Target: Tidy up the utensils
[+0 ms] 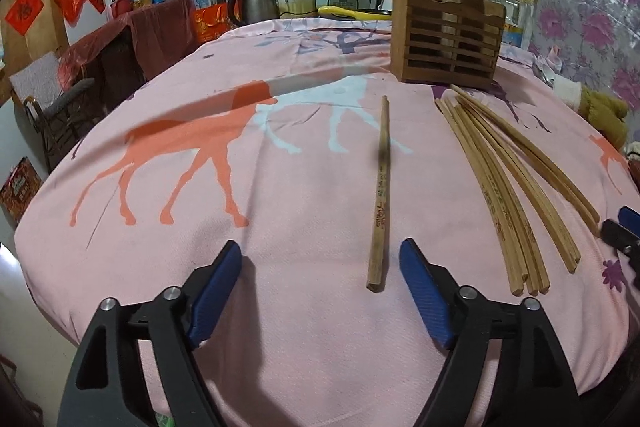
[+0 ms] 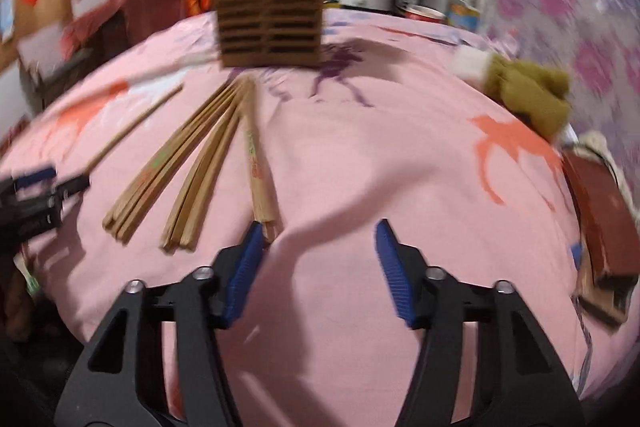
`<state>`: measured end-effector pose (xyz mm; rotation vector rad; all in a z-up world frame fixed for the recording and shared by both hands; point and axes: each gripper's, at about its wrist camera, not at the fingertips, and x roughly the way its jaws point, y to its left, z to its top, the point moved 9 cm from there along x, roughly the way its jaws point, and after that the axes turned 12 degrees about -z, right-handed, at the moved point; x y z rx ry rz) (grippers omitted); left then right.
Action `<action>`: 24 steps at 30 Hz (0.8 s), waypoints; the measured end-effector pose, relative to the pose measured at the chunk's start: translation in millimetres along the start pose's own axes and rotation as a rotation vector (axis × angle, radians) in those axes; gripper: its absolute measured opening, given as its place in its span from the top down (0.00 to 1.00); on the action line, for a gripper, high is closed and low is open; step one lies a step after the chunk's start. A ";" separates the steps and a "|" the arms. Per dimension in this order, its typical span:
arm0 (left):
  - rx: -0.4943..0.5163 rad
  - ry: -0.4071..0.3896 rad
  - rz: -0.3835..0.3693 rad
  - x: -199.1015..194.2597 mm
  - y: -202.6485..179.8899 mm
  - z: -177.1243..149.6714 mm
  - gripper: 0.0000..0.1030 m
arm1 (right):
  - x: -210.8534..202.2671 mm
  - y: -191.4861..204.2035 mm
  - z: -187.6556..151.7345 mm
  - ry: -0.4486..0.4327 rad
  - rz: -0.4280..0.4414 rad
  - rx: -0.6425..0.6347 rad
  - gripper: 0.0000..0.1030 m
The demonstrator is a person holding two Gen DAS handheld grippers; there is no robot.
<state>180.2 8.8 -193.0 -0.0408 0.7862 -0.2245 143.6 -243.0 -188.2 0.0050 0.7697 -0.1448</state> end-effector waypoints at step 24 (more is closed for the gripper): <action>0.016 -0.002 0.013 -1.1 -0.7 -0.9 0.21 | 32.2 0.7 52.4 0.120 0.223 0.152 0.49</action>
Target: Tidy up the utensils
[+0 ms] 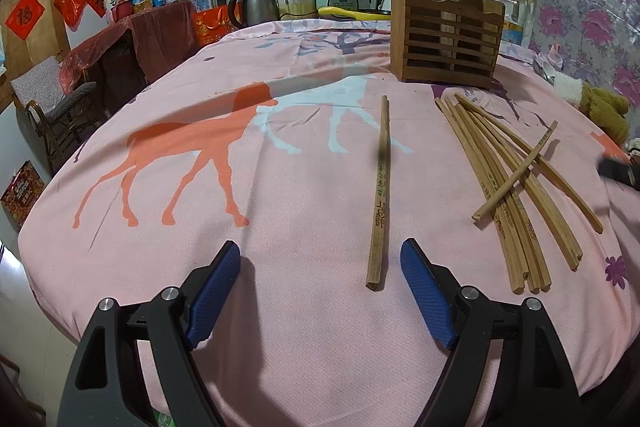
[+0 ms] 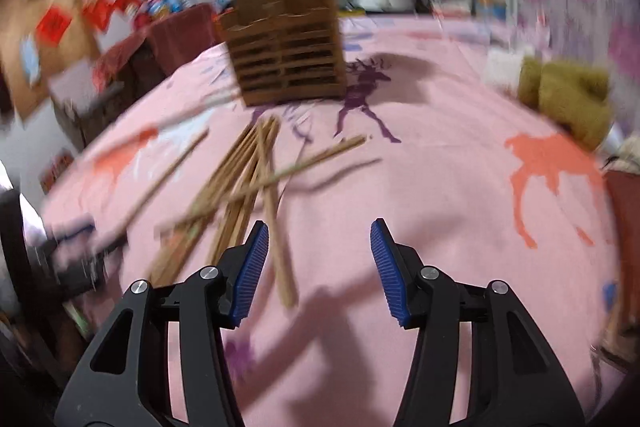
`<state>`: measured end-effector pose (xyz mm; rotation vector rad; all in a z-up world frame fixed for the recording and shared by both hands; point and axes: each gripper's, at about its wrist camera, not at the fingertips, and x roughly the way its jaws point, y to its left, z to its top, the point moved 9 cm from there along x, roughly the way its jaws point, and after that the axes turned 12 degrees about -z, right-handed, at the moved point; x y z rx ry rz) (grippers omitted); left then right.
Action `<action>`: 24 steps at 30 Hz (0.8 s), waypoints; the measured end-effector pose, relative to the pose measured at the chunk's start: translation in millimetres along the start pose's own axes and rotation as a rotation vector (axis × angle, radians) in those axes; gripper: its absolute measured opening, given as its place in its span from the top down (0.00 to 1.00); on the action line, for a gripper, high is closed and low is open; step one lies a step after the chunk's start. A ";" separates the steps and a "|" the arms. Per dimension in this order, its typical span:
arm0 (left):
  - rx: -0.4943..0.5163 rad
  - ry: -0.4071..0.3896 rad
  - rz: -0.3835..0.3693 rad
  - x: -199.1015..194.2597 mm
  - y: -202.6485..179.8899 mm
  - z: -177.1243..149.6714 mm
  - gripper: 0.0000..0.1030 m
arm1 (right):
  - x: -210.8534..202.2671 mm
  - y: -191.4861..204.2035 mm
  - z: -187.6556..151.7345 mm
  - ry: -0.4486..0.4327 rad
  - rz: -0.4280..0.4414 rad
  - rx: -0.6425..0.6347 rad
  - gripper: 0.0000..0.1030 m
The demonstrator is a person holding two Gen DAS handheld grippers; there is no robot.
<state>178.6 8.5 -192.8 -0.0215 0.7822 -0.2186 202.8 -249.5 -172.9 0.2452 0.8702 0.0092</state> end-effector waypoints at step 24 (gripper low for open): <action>0.006 -0.005 0.012 0.3 0.0 -0.1 0.18 | 53.9 -23.5 22.4 0.164 -0.117 0.177 0.63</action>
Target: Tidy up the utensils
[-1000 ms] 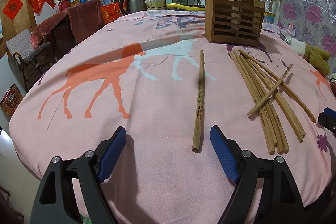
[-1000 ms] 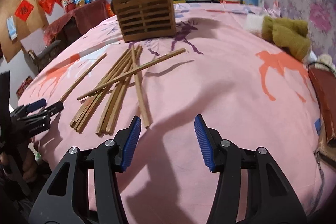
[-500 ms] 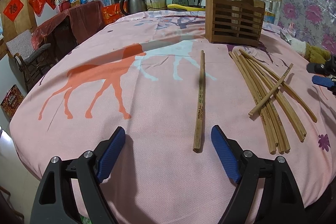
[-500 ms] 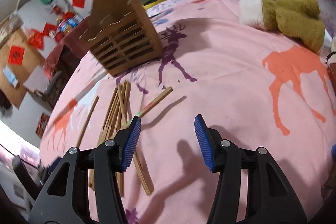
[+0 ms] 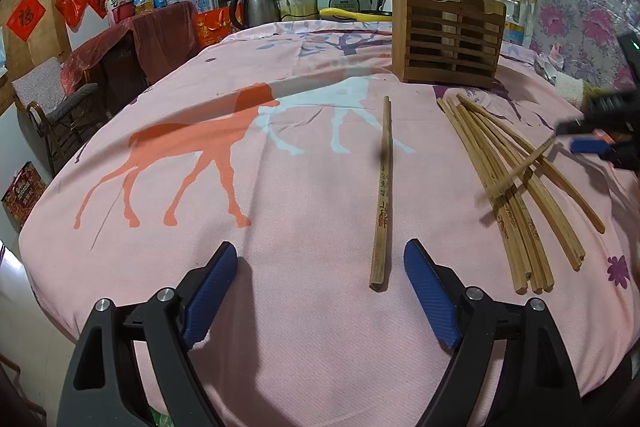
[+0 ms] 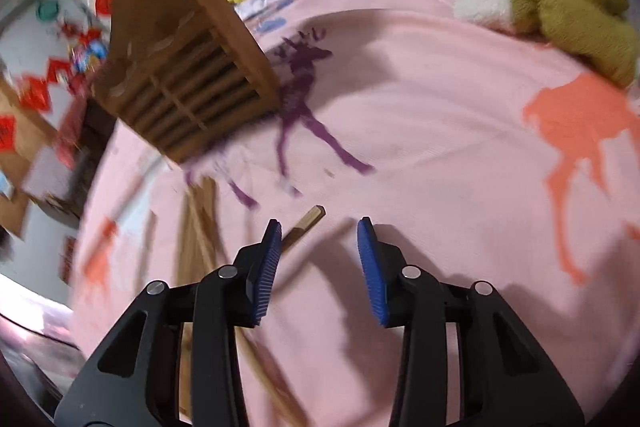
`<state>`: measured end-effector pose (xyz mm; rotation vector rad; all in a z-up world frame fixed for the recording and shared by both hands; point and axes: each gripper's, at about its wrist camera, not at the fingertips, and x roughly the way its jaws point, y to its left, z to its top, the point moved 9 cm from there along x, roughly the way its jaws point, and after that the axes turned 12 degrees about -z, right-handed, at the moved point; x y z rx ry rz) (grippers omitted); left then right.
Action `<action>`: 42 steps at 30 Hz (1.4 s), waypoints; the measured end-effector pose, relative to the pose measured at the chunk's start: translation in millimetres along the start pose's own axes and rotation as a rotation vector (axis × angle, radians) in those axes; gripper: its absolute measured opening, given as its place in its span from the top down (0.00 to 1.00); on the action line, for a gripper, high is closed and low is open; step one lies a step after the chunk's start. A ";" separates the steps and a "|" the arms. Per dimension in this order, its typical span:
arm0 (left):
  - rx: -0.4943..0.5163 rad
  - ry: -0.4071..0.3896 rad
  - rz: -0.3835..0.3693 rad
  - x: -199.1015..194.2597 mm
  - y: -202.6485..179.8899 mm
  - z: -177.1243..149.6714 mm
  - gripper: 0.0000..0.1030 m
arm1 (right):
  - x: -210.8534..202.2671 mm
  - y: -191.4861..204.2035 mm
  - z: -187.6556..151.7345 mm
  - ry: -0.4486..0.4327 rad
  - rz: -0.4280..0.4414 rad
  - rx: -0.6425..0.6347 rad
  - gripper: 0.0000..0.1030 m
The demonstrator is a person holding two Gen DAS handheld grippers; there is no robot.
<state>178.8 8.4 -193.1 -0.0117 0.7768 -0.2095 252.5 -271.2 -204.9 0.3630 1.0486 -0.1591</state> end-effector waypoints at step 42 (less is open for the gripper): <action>0.010 0.003 0.022 -1.6 0.1 -1.6 0.15 | -93.9 24.2 -103.8 -0.302 0.105 -0.500 0.63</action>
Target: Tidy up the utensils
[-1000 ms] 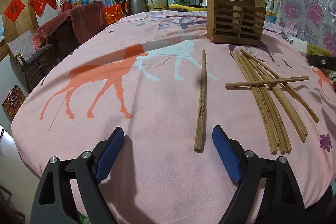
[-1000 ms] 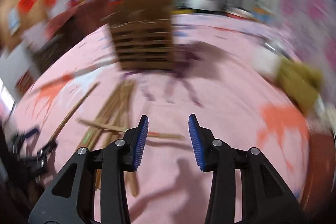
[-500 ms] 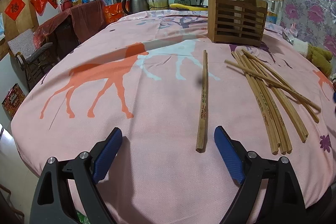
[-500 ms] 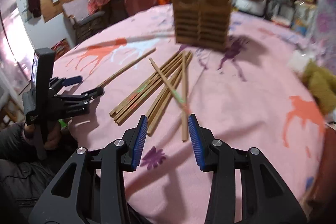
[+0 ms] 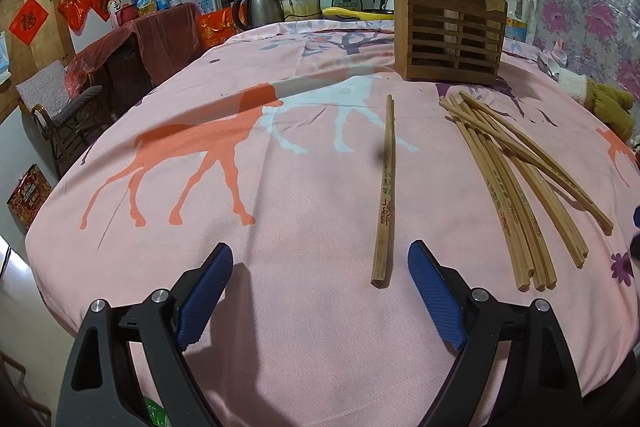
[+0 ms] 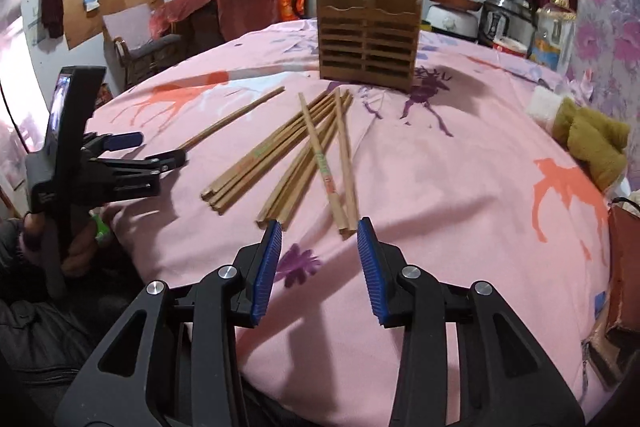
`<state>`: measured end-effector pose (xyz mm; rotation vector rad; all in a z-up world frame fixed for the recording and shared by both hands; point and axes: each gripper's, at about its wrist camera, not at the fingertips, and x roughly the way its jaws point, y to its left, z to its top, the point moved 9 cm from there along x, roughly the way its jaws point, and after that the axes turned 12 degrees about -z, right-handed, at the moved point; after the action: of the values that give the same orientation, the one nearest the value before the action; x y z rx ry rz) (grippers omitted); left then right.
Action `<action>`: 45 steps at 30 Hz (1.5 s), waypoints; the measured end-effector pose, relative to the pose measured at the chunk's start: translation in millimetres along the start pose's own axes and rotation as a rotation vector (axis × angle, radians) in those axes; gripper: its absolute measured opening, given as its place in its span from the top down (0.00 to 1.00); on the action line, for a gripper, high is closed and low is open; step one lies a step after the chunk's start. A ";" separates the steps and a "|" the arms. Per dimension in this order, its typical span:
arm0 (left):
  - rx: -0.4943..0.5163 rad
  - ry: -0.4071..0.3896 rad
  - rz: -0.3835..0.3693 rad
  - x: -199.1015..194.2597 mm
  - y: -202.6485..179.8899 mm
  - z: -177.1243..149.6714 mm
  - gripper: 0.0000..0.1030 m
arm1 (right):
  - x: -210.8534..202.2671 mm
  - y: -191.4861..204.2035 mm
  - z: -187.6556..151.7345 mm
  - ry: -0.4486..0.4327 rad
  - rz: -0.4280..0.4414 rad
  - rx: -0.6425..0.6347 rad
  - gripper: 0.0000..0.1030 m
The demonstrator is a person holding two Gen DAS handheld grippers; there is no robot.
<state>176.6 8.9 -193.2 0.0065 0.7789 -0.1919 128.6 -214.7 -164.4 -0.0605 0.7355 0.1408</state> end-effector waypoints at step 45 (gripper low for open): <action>0.096 -0.003 -0.100 -1.8 -26.1 -1.2 0.63 | 38.0 13.2 -5.2 0.023 -0.164 -0.089 0.81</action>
<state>170.0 -16.4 -191.0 0.0585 0.7673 -0.3242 151.0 -198.1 -193.9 -0.2070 0.7436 0.0160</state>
